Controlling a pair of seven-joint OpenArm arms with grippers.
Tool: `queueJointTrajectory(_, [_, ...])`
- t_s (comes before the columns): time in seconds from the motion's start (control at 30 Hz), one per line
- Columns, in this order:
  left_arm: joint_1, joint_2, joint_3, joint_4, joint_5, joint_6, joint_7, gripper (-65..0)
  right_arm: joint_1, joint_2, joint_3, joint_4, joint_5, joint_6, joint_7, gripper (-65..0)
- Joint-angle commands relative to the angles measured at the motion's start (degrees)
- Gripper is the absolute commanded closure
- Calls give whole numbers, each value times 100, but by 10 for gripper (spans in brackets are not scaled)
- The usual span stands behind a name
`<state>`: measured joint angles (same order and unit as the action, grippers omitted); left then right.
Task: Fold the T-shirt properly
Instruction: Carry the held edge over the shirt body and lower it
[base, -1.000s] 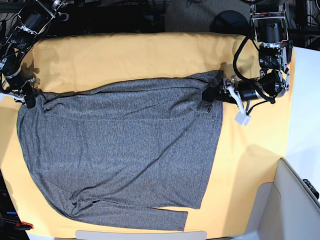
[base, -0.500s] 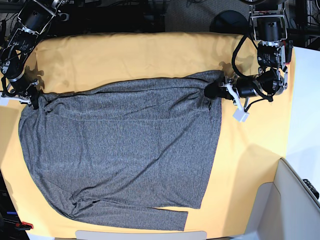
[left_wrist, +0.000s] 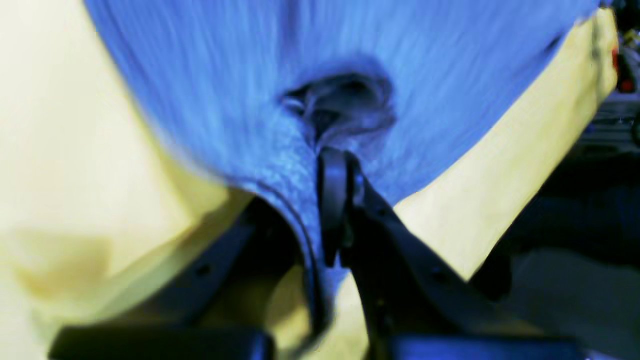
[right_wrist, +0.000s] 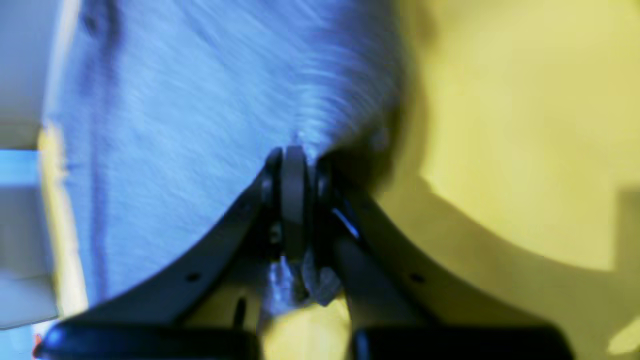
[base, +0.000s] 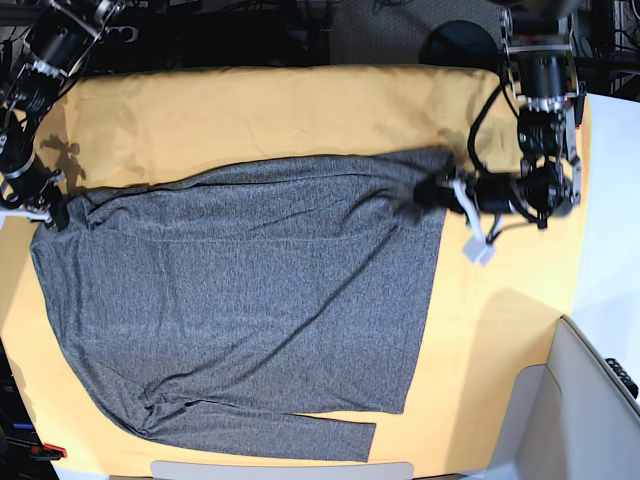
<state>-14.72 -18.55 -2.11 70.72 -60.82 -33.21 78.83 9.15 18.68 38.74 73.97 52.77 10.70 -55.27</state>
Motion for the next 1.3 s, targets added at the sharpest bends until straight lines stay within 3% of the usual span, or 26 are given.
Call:
queueJointTrajectory(0.0, [-229, -14, 101, -87, -121, -24, 34, -3, 197, 88, -2, 106, 107, 51, 107, 0])
queueJointTrajectory(0.17, [-1003, 22, 426, -773, -112, -24, -37, -3, 909, 115, -424, -378, 107, 51, 133, 0])
queueJointTrajectory(0.4, [-1882, 101, 585, -1837, -77, -24, -573, -3, 1841, 115, -450, -1907, 107, 51, 168, 0])
queueJointTrajectory(0.6, [-2550, 101, 585, -2663, -77, -33, -1012, -3, 2017, 229, -459, -2408, 107, 42, 1127, 0])
queueJointTrajectory(0.8, [-2647, 92, 541, -3217, -77, -15, -1531, -3, 2017, 352, -468, -2532, 98, 7, 1847, 0])
queueJointTrajectory(1.27, [-2620, 83, 585, -3542, -77, 2, -1883, -12, 2008, 361, -476, -2690, 98, -2, 1839, -6])
